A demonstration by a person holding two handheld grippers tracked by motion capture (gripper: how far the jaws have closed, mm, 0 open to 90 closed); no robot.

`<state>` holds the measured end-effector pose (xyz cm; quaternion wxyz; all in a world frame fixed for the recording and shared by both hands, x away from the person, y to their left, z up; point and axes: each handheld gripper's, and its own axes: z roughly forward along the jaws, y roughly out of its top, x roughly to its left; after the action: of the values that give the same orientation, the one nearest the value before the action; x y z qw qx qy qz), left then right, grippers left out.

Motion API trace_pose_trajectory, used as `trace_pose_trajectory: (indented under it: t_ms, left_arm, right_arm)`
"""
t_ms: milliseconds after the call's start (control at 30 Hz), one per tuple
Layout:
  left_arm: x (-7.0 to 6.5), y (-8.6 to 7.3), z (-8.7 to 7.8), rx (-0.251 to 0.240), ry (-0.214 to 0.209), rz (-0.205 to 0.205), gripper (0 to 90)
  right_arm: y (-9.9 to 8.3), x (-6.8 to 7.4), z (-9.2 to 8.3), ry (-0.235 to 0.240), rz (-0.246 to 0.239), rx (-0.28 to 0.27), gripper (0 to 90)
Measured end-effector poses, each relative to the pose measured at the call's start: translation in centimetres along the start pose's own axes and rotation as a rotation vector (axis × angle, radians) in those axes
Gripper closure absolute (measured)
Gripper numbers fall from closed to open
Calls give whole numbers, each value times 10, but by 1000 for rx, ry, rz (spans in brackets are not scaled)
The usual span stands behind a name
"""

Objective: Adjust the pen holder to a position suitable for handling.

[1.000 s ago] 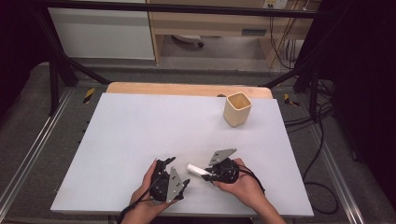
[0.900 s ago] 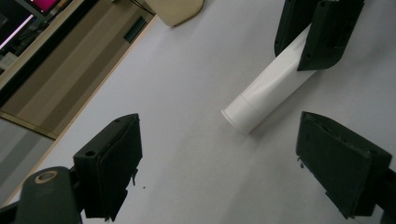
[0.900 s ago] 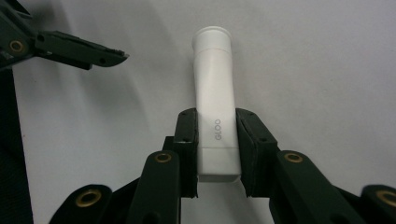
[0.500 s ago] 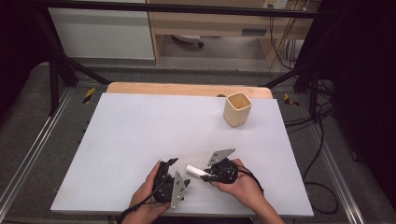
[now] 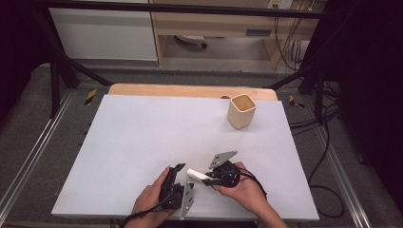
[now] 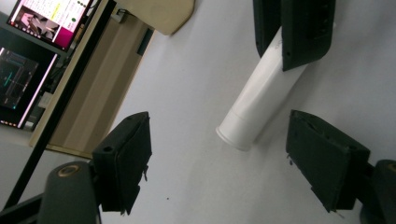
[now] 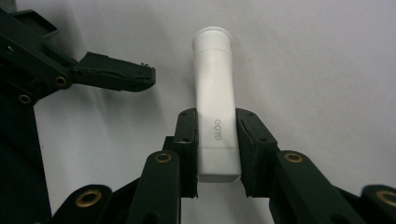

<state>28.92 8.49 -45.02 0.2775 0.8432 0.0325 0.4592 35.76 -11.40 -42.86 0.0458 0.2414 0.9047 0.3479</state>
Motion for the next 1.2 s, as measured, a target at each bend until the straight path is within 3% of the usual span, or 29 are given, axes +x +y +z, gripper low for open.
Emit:
trace_pose_trajectory:
  t_ms: [200, 333, 833, 1200]
  left_arm:
    - [-5, 2, 2, 16, 9, 61, 248]
    - [-8, 2, 4, 16, 6, 78, 266]
    - [-17, 5, 5, 50, 53, 237, 362]
    - [-20, 5, 7, 47, 71, 294, 464]
  right_arm:
    - [3, 1, -4, 11, 9, -21, 710]
    - [5, 4, -3, 22, 6, -27, 710]
    - [10, 13, -4, 62, -11, -43, 710]
    - [11, 15, -4, 70, -13, -49, 710]
